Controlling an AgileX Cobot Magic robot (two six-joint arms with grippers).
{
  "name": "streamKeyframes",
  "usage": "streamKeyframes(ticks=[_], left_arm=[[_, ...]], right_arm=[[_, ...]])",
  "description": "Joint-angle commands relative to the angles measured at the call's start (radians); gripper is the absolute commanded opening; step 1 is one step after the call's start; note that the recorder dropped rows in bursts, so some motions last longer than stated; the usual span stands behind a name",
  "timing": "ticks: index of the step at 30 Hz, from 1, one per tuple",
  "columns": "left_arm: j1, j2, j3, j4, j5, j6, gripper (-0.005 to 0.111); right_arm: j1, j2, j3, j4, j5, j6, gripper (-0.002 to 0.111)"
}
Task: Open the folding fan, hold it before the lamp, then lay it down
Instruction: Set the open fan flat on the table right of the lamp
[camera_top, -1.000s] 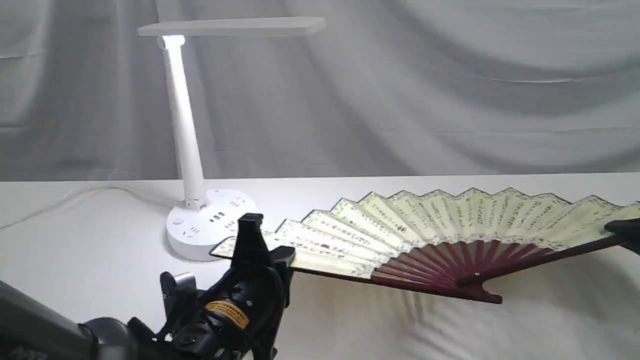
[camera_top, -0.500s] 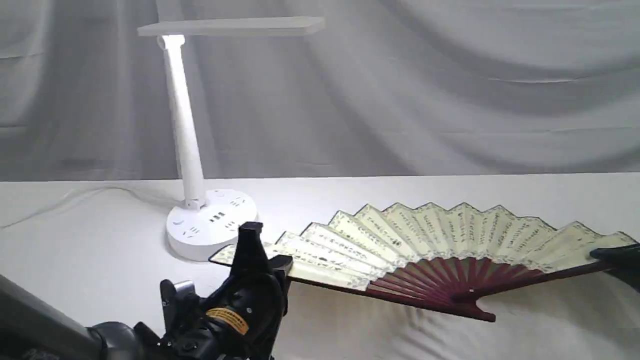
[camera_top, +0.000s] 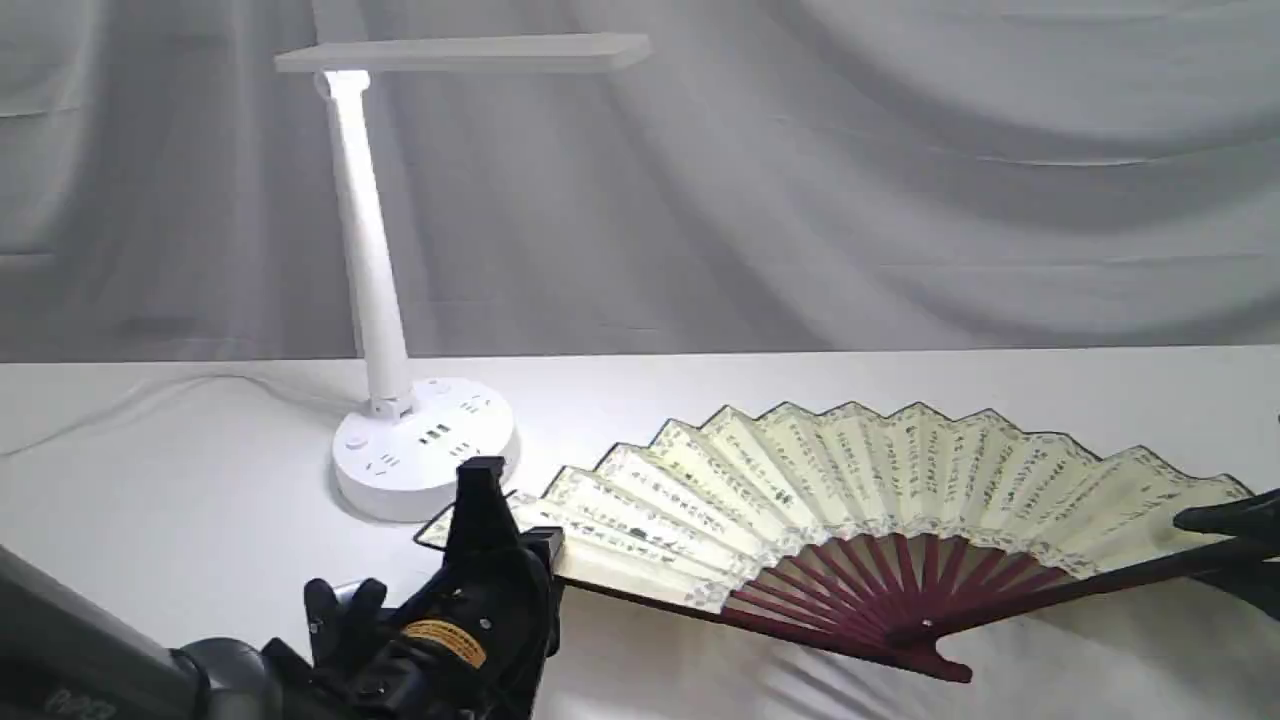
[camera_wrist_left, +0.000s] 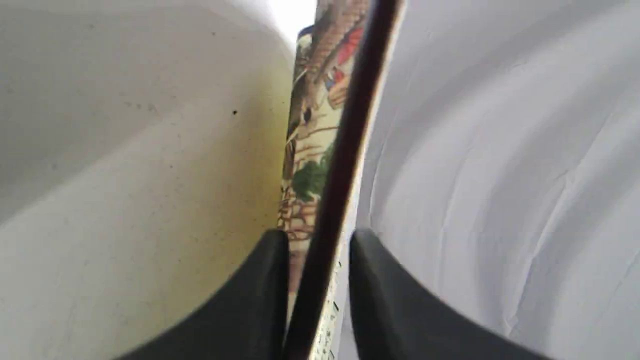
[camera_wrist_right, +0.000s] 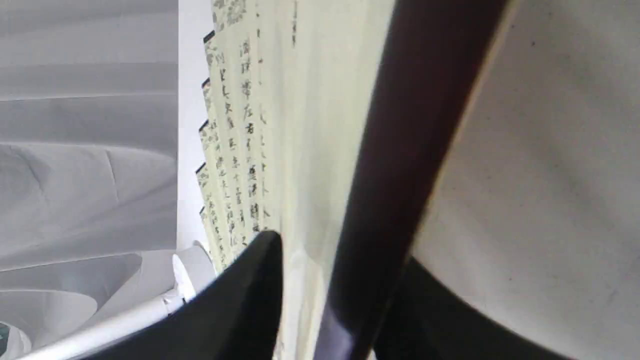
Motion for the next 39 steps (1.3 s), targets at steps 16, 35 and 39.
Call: streamKeyframes(ticks=[16, 35, 39], left_arm=[[0.007, -0.009, -0.007, -0.008, 0.076, 0.098, 0.074], [0.160, -0.009, -0.007, 0.353, 0.027, 0.102, 0.071], [0.184, -0.009, -0.007, 0.445, 0.027, 0.102, 0.071]], right_arm=[[-0.008, 0.028, 0.006, -0.075, -0.096, -0.013, 0.054], [-0.008, 0.028, 0.006, 0.031, -0.188, -0.182, 0.054], [-0.008, 0.028, 0.006, 0.019, -0.186, -0.190, 0.054]])
